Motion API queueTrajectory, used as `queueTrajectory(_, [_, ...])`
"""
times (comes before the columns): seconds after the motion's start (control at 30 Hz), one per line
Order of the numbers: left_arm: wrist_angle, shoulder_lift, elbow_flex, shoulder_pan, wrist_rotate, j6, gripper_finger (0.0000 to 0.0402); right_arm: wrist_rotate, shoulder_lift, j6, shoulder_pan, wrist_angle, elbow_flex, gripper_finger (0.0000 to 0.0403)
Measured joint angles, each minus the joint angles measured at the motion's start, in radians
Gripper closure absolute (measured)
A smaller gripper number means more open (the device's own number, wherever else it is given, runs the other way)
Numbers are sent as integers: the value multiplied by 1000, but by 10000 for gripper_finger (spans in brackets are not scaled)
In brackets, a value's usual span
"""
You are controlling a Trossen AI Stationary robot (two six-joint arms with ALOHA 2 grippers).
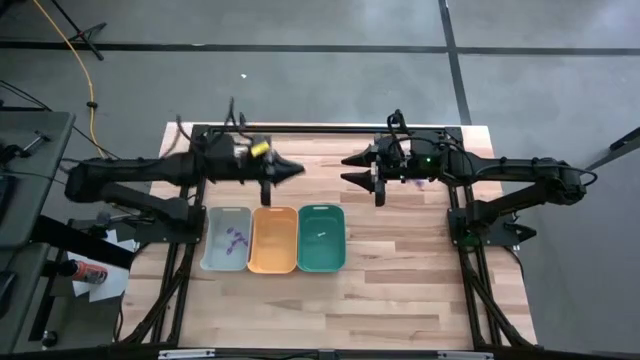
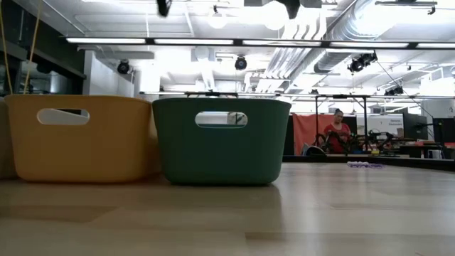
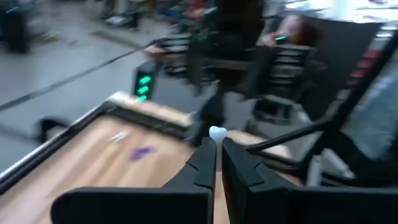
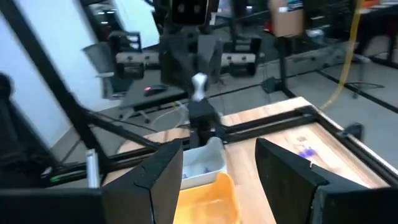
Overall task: Sort Halloween decoration
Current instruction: Put the white bone toy into the green bin
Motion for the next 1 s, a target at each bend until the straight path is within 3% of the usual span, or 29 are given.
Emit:
queueTrajectory(0.13, [115, 89, 0, -75, -9, 36, 401, -18, 0, -6, 0, 6, 0, 206])
queueTrajectory(0.3, [177, 144, 0, -74, -9, 5, 401, -18, 0, -25, 0, 5, 0, 206])
queueTrajectory(0.83, [175, 113, 0, -74, -3, 6, 401, -18, 0, -25, 0, 3, 0, 206])
queueTrajectory(1.0, [96, 120, 30, -76, 58, 72, 401, -18, -4, -25, -3, -2, 0, 206])
